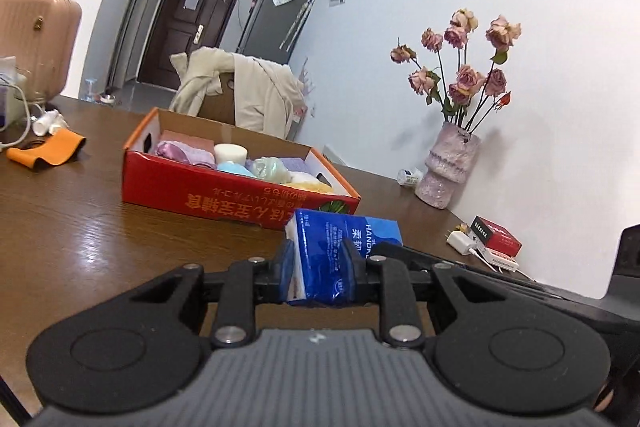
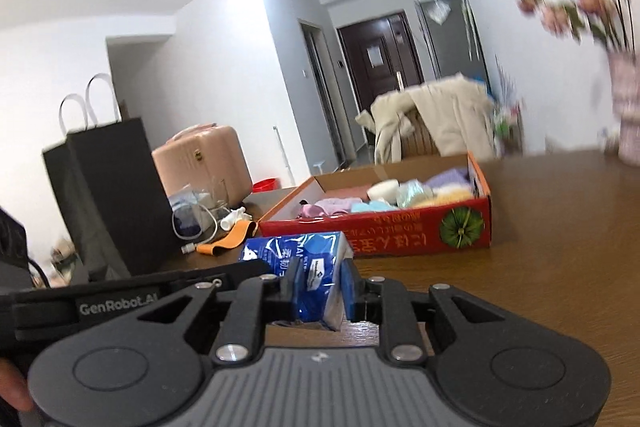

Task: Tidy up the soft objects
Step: 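Carry the tissue box into the cardboard box and open both grippers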

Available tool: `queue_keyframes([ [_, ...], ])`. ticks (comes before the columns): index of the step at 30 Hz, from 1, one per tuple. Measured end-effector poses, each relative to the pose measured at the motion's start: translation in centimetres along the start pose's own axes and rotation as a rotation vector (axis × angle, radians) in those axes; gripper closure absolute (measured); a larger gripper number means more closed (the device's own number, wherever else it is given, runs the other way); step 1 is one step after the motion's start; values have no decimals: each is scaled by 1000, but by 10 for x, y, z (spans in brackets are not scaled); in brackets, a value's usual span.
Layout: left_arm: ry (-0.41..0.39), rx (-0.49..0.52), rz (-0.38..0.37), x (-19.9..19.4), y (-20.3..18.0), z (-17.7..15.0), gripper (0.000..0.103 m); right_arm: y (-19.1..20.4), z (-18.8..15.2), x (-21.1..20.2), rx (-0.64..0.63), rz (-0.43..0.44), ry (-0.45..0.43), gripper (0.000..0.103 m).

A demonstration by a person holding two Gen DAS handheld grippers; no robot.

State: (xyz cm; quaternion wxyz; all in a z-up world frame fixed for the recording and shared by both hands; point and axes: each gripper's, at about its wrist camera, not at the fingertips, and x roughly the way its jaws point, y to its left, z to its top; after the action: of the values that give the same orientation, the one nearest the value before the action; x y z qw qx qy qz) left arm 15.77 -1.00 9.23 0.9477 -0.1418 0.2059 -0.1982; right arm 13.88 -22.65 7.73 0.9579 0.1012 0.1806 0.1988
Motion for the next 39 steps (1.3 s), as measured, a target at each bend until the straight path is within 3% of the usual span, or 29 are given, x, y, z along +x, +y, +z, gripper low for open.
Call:
queue_keyframes([
  [7,-5,-14,20,-12,6,-6,79,22,-8,-8,-35,-18,14,84],
  [11,-11,-9,-3,-3,12,17,79,24,9,-2,-55,-22,-3,84],
  [14,-16,-16,-35,25,21,55,79,17,39,18,-72,-23,-20,84],
  [20,23,-30,-34,129,54,133,79,-21,117,118,-77,-31,8,84],
  [24,96,-82,-9,215,95,159,79,-52,149,210,-85,-51,95,84],
  [27,217,-146,17,279,128,158,79,-73,146,273,-73,-79,181,84],
  [31,405,-96,74,336,147,137,79,-108,122,340,-2,-96,357,86],
  [39,461,-38,89,350,148,133,77,-128,109,372,77,-81,491,86],
])
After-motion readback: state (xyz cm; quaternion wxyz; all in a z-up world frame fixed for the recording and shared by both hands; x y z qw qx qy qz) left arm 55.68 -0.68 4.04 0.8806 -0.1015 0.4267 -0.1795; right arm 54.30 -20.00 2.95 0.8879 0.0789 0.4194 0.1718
